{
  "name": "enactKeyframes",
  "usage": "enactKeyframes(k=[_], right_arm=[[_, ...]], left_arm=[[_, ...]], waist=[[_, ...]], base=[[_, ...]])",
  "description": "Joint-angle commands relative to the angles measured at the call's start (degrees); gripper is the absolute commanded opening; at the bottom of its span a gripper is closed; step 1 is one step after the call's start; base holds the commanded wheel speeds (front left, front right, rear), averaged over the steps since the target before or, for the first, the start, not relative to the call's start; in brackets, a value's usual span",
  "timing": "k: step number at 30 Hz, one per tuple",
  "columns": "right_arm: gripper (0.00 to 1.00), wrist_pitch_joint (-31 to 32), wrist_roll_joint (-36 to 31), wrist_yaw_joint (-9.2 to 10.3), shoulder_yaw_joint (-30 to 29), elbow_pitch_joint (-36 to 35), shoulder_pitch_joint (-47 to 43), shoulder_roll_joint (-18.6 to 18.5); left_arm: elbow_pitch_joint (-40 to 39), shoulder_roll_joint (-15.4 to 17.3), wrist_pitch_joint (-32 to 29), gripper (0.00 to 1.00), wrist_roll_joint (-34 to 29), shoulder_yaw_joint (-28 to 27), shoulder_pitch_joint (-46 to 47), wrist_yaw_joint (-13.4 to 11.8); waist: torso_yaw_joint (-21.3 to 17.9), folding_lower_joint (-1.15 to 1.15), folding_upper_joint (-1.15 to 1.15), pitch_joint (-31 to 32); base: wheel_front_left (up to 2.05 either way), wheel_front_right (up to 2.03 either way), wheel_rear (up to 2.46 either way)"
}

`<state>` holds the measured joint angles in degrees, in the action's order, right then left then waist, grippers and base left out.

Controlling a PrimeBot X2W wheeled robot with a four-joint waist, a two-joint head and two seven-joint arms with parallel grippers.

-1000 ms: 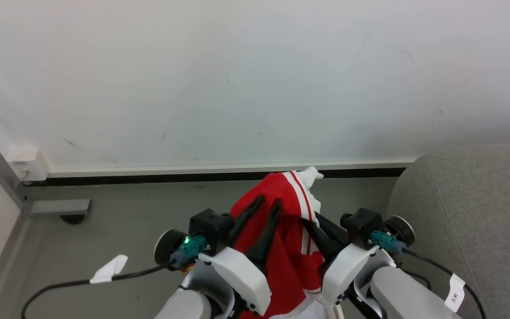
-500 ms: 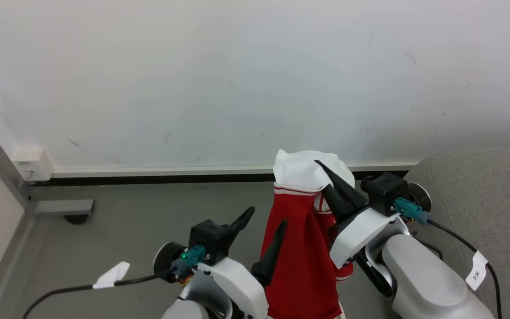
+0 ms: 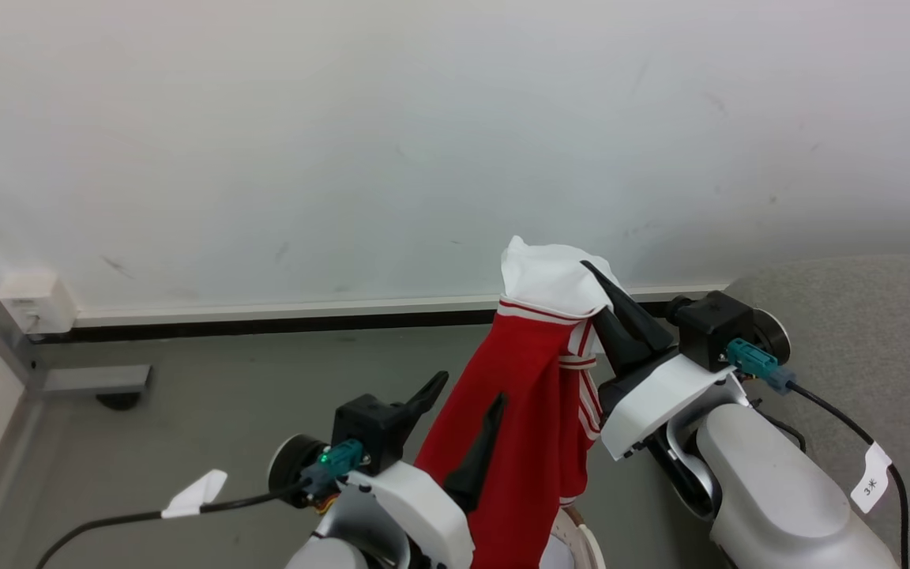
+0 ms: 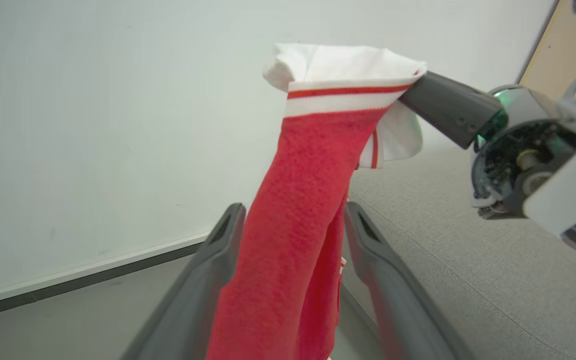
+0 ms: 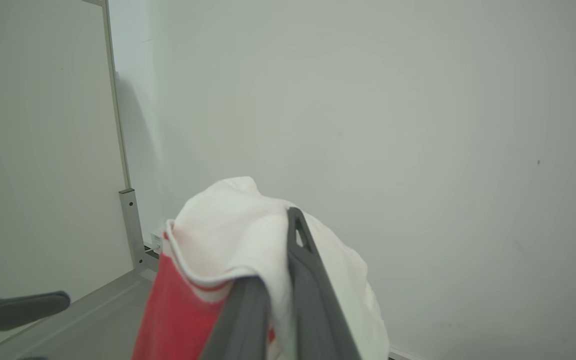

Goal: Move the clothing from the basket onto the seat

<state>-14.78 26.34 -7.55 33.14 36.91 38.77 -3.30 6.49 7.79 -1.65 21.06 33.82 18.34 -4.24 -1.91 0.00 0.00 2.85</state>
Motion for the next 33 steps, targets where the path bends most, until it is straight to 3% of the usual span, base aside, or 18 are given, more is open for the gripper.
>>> enactKeyframes(k=[1,11,27,33], right_arm=[[0.0,-0.4,-0.5,0.12,-0.1,-0.6,-0.4,-0.3],[0.0,-0.4,-1.0,0.12,-0.6,-1.6,-0.2,-1.4],[0.0,0.3,-1.5,0.12,-3.4,-5.3,-1.2,-5.1],[0.0,0.4,-2.1,0.12,-6.9,-7.7,-2.6,-6.9]], left_arm=[[-0.3,0.5,0.4,1.0,0.2,-0.3,-0.8,-0.3],[-0.9,1.0,0.8,1.0,0.6,-0.3,-1.2,-0.9],[-1.5,0.8,1.4,1.0,1.0,0.5,-0.2,-1.2],[-1.0,0.1,1.0,1.0,0.9,1.7,1.4,-0.1]], waist=[[-0.8,0.0,0.0,-0.1],[-8.4,0.0,0.0,-0.6],[-26.0,0.0,0.0,-1.8],[-27.3,0.0,0.0,-3.4]], base=[[0.0,0.0,0.0],[0.0,0.0,0.0],[0.0,0.0,0.0],[0.0,0.0,0.0]])
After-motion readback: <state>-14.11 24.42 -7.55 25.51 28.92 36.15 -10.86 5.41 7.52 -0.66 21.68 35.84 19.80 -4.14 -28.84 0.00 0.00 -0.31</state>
